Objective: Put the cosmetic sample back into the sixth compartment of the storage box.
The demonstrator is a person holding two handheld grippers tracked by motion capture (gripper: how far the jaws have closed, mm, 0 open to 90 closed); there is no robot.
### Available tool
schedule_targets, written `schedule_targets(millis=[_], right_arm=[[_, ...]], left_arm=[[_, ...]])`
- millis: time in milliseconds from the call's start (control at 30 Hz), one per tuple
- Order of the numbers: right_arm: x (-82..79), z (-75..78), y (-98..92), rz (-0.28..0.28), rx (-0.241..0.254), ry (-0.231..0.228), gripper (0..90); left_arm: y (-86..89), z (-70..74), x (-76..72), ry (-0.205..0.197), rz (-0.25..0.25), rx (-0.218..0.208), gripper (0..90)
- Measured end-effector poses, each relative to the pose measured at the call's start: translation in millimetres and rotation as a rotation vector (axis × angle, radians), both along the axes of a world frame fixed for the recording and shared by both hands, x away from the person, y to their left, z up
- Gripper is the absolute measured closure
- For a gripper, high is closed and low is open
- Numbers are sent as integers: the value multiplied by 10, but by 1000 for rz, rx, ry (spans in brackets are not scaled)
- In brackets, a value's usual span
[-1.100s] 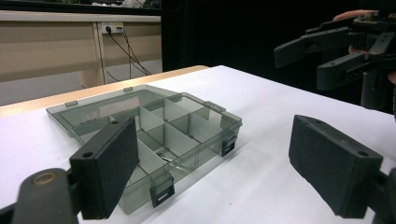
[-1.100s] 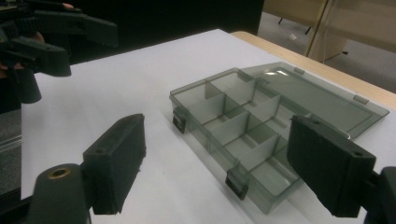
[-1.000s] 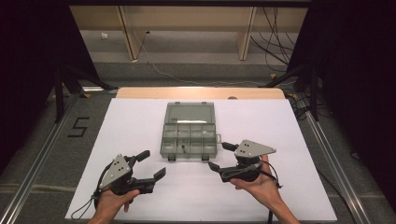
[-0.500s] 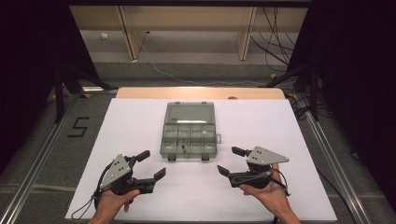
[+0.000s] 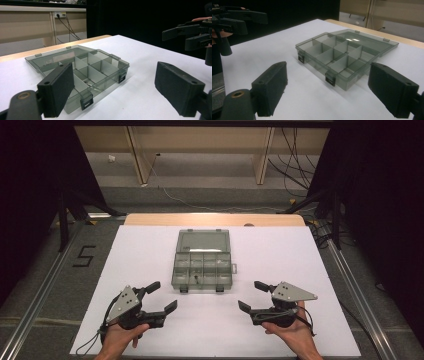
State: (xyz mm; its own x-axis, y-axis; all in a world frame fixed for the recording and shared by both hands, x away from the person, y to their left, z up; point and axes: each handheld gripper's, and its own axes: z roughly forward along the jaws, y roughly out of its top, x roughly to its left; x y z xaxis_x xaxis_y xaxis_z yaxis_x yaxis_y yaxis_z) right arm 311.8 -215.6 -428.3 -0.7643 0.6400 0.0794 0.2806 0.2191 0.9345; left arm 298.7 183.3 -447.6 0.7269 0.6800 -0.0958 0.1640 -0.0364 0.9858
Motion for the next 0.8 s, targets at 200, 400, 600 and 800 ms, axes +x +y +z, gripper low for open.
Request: schedule_targets(millis=[200, 400, 600, 800], right_arm=[[-21, -23, -39, -5, 16, -6, 167], [-14, -18, -65, -20, 16, -5, 168], [1, -11, -86, -23, 30, -14, 168], [5, -17, -76, -6, 31, -3, 168]], left_arm=[[-7, 1, -9, 11, 6, 6, 156], [-9, -1, -7, 8, 4, 10, 156], [-9, -2, -6, 9, 6, 10, 156], [-8, -1, -9, 11, 7, 8, 156]])
